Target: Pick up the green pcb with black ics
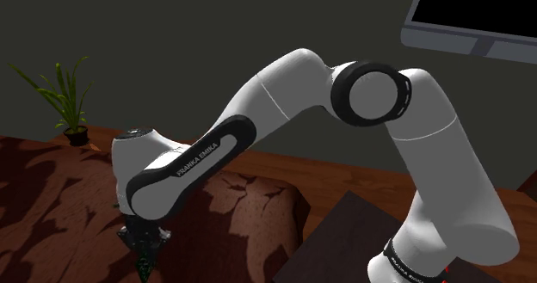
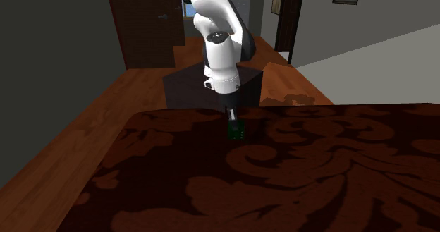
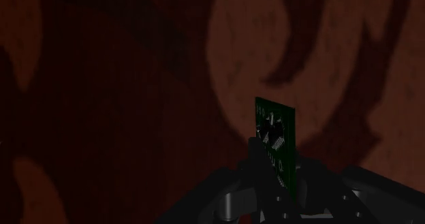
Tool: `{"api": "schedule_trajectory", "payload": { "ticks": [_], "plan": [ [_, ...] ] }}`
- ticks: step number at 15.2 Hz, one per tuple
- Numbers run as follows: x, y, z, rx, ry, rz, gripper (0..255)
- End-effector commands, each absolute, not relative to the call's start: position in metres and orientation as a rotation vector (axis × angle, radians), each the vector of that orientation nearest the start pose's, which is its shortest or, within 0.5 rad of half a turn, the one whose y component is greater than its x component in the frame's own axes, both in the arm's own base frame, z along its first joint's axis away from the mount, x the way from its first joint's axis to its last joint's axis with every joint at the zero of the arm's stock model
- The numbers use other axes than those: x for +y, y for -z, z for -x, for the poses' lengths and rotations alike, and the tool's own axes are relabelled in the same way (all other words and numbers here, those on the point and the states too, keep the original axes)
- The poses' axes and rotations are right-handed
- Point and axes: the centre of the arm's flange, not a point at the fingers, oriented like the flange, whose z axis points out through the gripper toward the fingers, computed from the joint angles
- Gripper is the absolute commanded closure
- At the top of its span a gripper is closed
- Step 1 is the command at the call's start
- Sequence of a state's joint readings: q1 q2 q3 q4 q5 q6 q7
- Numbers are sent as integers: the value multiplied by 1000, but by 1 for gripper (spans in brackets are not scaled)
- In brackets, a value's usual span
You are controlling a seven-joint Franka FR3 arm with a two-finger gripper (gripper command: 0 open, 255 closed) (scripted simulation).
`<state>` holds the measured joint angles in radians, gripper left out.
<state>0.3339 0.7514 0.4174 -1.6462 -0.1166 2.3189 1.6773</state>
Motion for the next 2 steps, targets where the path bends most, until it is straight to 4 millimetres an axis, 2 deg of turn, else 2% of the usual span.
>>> {"api": "schedule_trajectory", "payload": {
  "ticks": [1,2],
  "plan": [
    [440,-209,-524,1397,-291,2735,255],
    [440,-209,-524,1397,-291,2735,255]
  ]
}}
